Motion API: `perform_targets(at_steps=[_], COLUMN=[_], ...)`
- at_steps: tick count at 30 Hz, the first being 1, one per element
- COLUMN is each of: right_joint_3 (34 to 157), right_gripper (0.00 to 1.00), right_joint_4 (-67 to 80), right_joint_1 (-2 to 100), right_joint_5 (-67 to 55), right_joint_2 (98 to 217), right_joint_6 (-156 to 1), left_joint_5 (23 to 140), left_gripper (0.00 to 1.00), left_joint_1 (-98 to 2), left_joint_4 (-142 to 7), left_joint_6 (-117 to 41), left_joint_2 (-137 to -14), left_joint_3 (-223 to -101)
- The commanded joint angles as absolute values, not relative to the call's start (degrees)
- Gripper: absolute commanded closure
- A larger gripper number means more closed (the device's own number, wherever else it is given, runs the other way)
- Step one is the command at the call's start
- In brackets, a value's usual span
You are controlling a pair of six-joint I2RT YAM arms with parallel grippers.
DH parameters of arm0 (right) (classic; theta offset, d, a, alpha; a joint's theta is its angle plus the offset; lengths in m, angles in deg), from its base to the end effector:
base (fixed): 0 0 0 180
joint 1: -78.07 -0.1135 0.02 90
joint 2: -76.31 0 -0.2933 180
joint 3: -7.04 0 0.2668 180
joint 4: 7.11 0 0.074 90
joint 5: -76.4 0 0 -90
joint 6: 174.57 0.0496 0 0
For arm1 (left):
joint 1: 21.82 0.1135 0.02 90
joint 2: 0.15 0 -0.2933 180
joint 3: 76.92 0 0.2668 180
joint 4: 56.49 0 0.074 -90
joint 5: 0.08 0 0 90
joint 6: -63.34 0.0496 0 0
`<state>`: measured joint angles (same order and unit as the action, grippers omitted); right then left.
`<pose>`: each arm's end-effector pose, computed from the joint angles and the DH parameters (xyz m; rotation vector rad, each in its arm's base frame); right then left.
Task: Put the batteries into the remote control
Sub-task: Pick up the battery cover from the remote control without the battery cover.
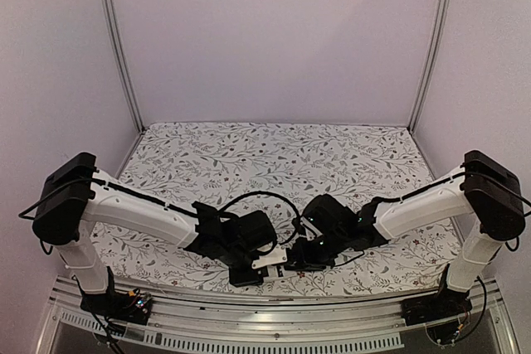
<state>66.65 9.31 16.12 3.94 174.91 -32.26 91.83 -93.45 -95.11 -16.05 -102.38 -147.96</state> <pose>0.1467 0.3072 0.1358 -0.3820 2.8743 0.9999 0.1128 -0.3345 0.1460 1.8439 2.1250 -0.2139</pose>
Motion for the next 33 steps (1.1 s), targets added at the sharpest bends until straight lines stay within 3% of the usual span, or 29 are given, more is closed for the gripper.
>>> perform_targets(at_steps=[1, 17, 33], right_joint_3=[69.30, 70.31, 65.04], right_gripper=[0.72, 0.77, 0.93], right_joint_4=[8.19, 3.66, -0.94], right_joint_1=[15.05, 15.05, 16.23], right_joint_5=[3.69, 4.57, 6.00], right_joint_2=[176.59, 177.72, 175.42], right_joint_6=[-32.63, -32.63, -31.32], left_joint_5=[88.77, 86.71, 86.03], left_gripper=[0.55, 0.55, 0.55], left_joint_1=[-95.20, -95.12, -94.23], left_joint_4=[-94.47, -91.94, -89.35], left_joint_6=[-16.32, -16.93, -19.57], left_joint_2=[-103.86, -103.88, -103.80], left_joint_3=[-148.74, -148.41, -146.80])
